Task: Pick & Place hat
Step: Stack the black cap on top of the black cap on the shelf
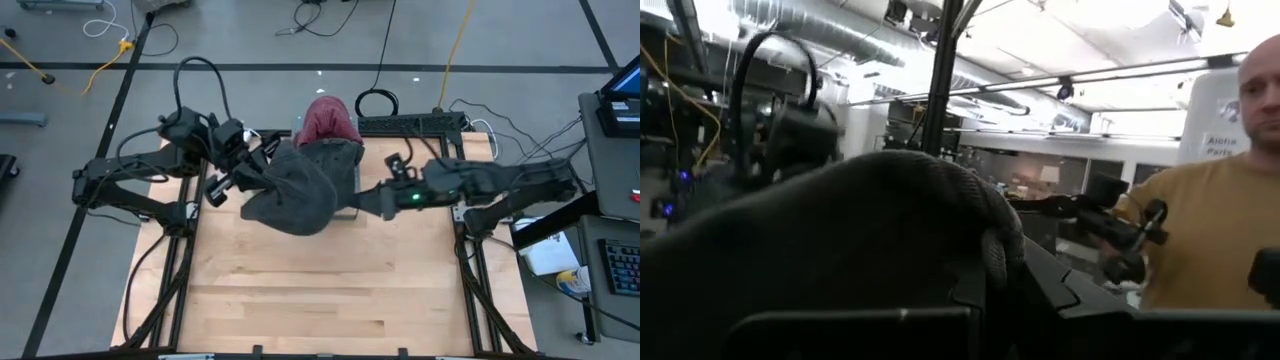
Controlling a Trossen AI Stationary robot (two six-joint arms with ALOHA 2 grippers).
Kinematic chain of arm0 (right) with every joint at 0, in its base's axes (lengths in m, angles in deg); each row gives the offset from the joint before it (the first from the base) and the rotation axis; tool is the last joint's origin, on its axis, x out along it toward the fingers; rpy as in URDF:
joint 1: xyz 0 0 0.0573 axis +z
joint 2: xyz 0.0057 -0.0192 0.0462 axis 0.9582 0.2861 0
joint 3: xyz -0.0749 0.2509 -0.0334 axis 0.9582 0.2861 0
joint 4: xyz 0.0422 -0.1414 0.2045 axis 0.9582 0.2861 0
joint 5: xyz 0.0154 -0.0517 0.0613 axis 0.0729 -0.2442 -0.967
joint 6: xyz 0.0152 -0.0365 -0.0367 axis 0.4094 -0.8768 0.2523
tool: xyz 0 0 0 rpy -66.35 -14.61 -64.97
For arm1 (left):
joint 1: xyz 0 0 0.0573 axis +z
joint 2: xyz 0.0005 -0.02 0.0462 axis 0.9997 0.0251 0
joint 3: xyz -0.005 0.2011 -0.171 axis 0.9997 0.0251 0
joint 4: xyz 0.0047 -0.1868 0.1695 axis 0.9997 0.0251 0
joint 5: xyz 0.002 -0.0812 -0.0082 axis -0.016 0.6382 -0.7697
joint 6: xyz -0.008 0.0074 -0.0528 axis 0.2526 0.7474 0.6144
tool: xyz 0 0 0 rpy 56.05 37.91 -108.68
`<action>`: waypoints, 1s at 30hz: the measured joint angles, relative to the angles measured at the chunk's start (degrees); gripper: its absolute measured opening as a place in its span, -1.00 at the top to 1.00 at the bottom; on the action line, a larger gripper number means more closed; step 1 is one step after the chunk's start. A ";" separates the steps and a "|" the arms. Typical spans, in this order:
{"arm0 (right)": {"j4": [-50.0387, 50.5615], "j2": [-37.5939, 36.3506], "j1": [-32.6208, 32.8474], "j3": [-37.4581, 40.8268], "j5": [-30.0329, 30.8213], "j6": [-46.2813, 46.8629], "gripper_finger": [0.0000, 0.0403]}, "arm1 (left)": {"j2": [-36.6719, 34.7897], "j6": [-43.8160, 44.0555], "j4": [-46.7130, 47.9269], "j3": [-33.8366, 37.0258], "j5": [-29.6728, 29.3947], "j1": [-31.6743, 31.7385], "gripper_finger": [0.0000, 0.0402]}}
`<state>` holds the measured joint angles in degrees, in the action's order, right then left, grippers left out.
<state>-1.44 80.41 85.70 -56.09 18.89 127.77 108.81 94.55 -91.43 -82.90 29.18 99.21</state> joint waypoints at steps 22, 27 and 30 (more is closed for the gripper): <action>-65.53 3.67 -0.20 32.40 1.02 5.00 0.11 | -0.92 -7.29 0.57 -0.04 -2.74 -1.97 0.91; -67.67 4.59 -0.24 31.77 -0.33 4.57 0.14 | -0.82 -10.68 3.24 -0.04 -4.99 -2.89 0.91; -68.76 4.59 -0.25 31.77 -0.39 4.01 0.15 | -0.02 -11.43 4.48 -0.13 -6.61 -3.65 0.91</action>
<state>-70.19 85.00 85.45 -24.32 18.50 131.78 108.79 83.13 -86.95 -83.03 22.58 95.56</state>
